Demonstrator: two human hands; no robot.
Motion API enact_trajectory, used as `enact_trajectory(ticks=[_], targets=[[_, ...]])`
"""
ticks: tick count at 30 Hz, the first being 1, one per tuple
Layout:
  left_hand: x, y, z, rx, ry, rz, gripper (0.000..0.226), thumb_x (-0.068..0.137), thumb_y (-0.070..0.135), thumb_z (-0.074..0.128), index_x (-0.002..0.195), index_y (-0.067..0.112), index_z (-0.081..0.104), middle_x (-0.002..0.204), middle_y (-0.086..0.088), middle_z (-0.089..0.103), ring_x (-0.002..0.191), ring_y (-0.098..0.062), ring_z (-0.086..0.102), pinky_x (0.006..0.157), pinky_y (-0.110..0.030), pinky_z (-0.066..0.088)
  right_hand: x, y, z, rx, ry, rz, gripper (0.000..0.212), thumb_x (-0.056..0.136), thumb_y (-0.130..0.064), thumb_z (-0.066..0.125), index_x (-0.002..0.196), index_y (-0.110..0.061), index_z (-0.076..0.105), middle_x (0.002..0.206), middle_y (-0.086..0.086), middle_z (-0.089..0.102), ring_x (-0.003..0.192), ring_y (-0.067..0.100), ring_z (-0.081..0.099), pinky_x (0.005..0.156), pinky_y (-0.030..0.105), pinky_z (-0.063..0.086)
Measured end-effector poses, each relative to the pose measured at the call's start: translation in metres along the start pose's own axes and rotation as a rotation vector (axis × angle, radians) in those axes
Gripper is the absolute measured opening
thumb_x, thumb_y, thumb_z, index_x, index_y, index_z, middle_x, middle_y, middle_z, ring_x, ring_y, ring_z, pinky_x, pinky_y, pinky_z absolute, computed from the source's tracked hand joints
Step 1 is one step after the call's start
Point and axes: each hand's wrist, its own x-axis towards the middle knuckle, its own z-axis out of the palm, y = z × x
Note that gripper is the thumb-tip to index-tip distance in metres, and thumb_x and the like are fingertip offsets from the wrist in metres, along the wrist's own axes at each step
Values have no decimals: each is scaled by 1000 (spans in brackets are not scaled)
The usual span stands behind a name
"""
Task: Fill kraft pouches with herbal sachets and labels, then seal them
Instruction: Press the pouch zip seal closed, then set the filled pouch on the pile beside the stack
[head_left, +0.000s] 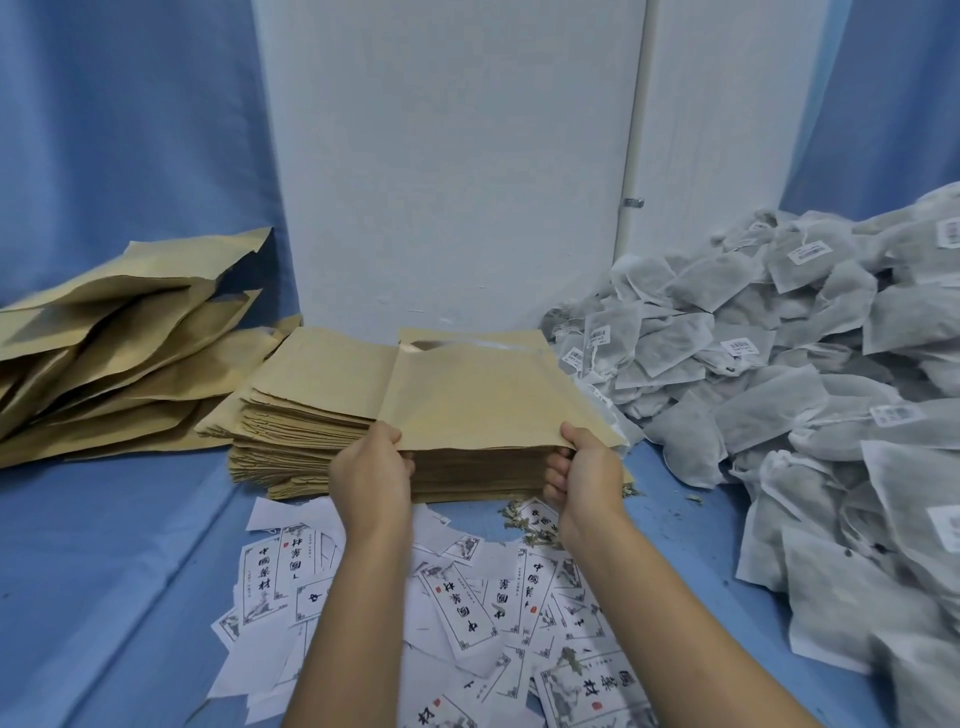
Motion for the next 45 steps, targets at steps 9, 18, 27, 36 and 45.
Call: enact_trajectory(ticks=[9, 18, 27, 36, 45], targets=[[5, -6, -2, -147, 95, 35, 50, 95, 54, 38, 69, 15, 56, 45, 3, 57, 36, -10, 50, 43, -22, 40, -8, 6, 6, -45, -56, 41, 35, 96, -19, 50, 64, -17, 35, 34, -9, 31, 28, 5, 22, 30, 16, 17], [-8, -1, 19, -303, -166, -162, 15, 94, -1, 49, 108, 3, 53, 99, -13, 61, 90, -27, 62, 43, -24, 53, -17, 22, 14, -78, -183, 118, 22, 95, -29, 54, 88, -8, 57, 51, 5, 59, 38, 13, 50, 36, 19, 38], [3, 18, 5, -343, -288, -102, 22, 94, -2, 48, 111, 9, 55, 99, -4, 66, 85, -16, 64, 53, -28, 54, -19, 16, 16, 88, -250, 53, 20, 93, -6, 56, 112, -10, 61, 88, 5, 71, 63, 18, 71, 48, 21, 53], [84, 120, -47, -781, -410, 17, 31, 86, -14, 44, 112, 2, 49, 103, -17, 62, 101, -29, 63, 89, -38, 54, -33, 4, 178, 36, -603, 66, 12, 100, -10, 46, 108, -12, 54, 84, 8, 58, 41, 11, 58, 33, 12, 38], [212, 170, -84, -282, -194, 5, 13, 103, 13, 38, 99, 6, 48, 48, -5, 60, 37, -9, 58, 38, -15, 44, 0, 41, 337, -32, -564, 158, 33, 99, -7, 47, 131, 2, 46, 123, 20, 57, 38, 17, 61, 35, 19, 47]])
